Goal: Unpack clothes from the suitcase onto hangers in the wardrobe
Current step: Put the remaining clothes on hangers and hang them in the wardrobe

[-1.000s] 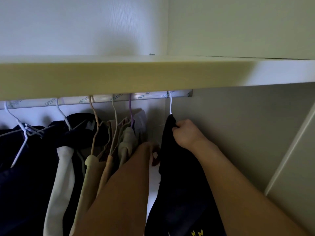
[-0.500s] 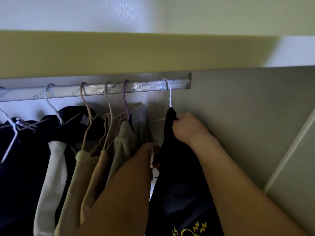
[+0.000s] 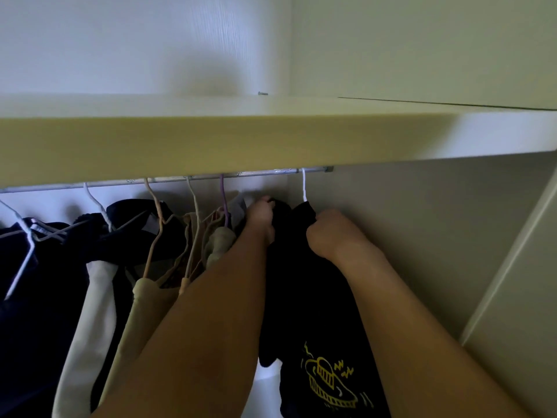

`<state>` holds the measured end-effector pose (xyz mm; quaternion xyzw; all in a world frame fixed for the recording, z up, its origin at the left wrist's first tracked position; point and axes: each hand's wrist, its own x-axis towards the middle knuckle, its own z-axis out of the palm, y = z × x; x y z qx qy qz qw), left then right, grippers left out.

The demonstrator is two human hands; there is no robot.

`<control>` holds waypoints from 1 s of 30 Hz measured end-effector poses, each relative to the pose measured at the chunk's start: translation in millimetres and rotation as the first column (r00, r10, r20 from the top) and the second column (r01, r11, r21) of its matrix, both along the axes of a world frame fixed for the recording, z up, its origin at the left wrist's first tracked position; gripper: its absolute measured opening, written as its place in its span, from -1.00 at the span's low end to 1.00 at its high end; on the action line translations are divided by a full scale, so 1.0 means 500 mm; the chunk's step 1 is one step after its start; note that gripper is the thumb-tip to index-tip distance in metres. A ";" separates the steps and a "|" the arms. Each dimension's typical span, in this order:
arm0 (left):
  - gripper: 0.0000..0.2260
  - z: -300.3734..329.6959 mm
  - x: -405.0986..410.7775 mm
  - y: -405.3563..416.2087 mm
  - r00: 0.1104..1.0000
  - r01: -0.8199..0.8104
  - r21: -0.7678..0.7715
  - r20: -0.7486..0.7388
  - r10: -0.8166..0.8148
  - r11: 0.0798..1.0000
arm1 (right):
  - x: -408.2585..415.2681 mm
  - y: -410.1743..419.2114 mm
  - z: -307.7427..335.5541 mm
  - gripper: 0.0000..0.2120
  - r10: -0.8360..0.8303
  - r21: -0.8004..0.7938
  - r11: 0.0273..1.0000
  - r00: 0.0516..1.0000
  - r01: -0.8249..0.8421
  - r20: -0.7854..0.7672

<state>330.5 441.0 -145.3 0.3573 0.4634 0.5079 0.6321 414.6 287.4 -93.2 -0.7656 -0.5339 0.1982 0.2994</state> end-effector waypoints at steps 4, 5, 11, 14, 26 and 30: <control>-0.78 0.065 -0.007 -0.083 0.994 0.105 0.009 0.039 -0.106 0.994 | -0.004 0.012 -0.005 -0.78 -0.065 -0.007 0.998 0.998 0.065 0.012; -0.78 0.075 -0.013 -0.096 0.991 0.134 0.007 0.015 -0.134 0.991 | -0.007 0.013 -0.008 -0.79 -0.073 -0.007 0.997 0.997 0.073 0.006; -0.74 0.100 -0.067 -0.177 0.878 0.427 -0.123 -0.182 -0.443 0.896 | -0.012 0.014 -0.032 -0.80 -0.105 0.028 0.994 0.994 0.106 -0.040; -0.80 0.098 -0.089 -0.183 0.792 0.474 -0.180 -0.339 -0.507 0.862 | -0.011 0.016 -0.033 -0.76 -0.121 0.047 0.991 0.988 0.126 -0.097; -0.72 0.151 -0.110 -0.194 0.271 0.451 -0.104 -0.931 -0.246 0.887 | -0.009 0.006 -0.041 -0.37 -0.087 -0.052 0.996 0.916 0.072 -0.391; -0.74 0.160 -0.124 -0.176 0.537 0.422 0.141 -0.835 -0.122 0.896 | 0.000 0.024 -0.063 -0.62 -0.044 -0.023 0.999 0.969 0.039 -0.243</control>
